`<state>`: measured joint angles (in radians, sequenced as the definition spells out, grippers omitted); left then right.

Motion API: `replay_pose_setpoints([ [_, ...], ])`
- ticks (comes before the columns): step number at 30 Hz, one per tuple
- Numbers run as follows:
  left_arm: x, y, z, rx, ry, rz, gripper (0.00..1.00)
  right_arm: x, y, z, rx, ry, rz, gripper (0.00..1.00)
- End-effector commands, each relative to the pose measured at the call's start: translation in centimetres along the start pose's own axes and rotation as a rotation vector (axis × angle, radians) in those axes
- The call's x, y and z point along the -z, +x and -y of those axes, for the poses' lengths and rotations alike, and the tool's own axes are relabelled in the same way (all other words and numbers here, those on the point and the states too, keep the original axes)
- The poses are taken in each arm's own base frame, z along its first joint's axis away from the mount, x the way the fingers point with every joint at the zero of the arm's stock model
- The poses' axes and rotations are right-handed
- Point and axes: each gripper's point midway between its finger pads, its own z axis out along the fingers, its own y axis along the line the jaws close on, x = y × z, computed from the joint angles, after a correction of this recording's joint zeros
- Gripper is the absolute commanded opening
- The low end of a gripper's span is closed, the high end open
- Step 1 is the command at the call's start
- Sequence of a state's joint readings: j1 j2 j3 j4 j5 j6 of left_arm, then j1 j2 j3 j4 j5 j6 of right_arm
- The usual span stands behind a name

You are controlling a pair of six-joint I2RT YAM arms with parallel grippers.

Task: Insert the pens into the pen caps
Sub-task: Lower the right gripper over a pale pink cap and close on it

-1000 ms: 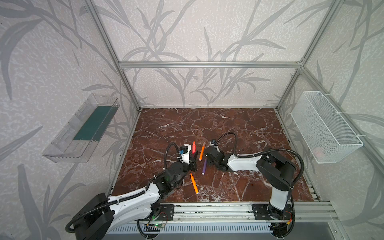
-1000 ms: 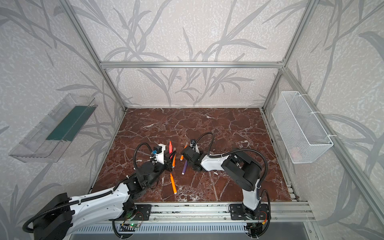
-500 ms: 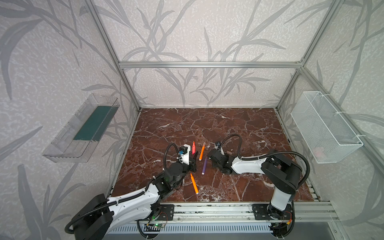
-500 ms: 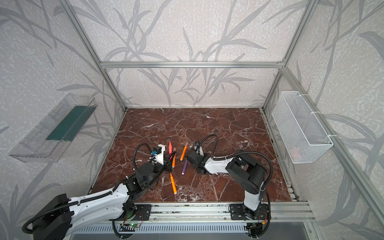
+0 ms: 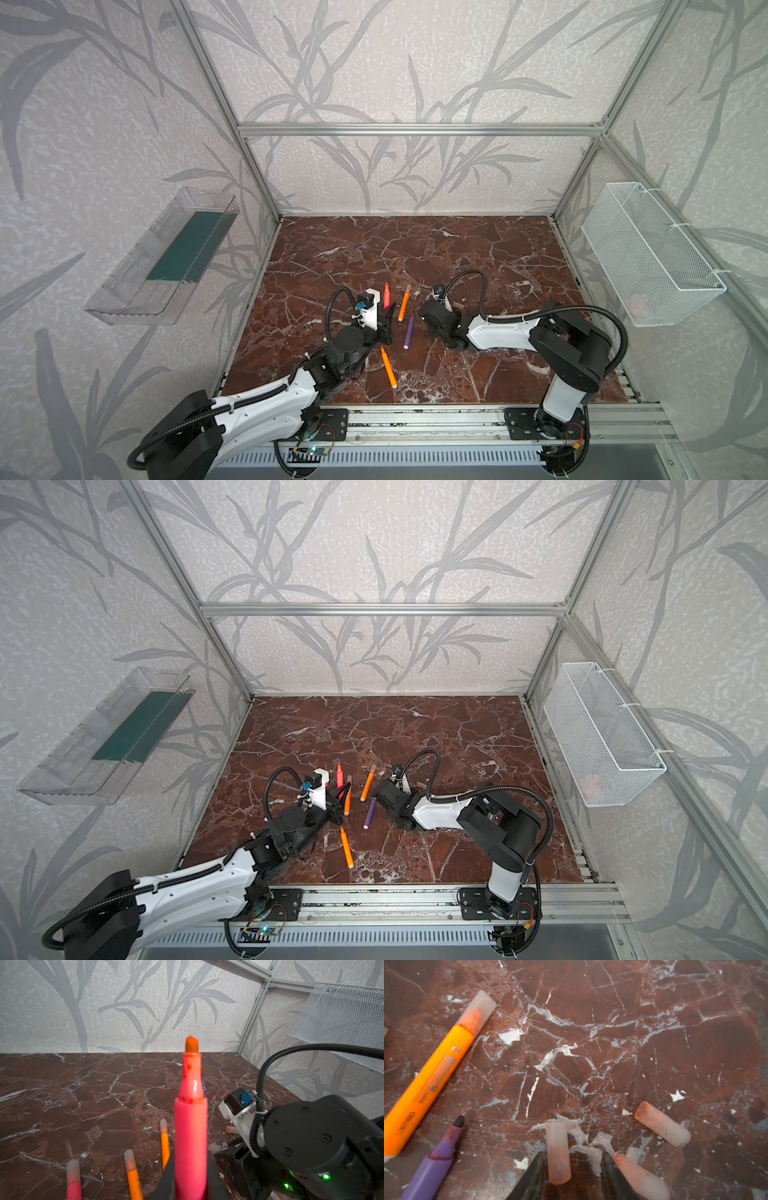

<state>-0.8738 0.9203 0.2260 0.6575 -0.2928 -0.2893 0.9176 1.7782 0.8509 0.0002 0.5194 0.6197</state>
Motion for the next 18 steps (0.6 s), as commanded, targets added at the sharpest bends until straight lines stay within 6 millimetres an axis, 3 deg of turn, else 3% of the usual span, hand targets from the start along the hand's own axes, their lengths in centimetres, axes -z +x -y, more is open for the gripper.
replay_pose_setpoints([
  [1, 0.2, -0.1, -0.3, 0.005, -0.008, 0.006, 0.0, -0.7, -0.7, -0.4, -0.001, 0.011, -0.014, 0.48],
  [6, 0.2, -0.1, -0.4, 0.001, -0.012, 0.005, 0.0, -1.1, -1.1, -1.0, 0.002, -0.024, -0.066, 0.45],
  [18, 0.6, -0.2, -0.5, 0.003, -0.009, 0.012, 0.0, 0.6, -1.2, -1.4, 0.076, -0.065, -0.187, 0.43],
])
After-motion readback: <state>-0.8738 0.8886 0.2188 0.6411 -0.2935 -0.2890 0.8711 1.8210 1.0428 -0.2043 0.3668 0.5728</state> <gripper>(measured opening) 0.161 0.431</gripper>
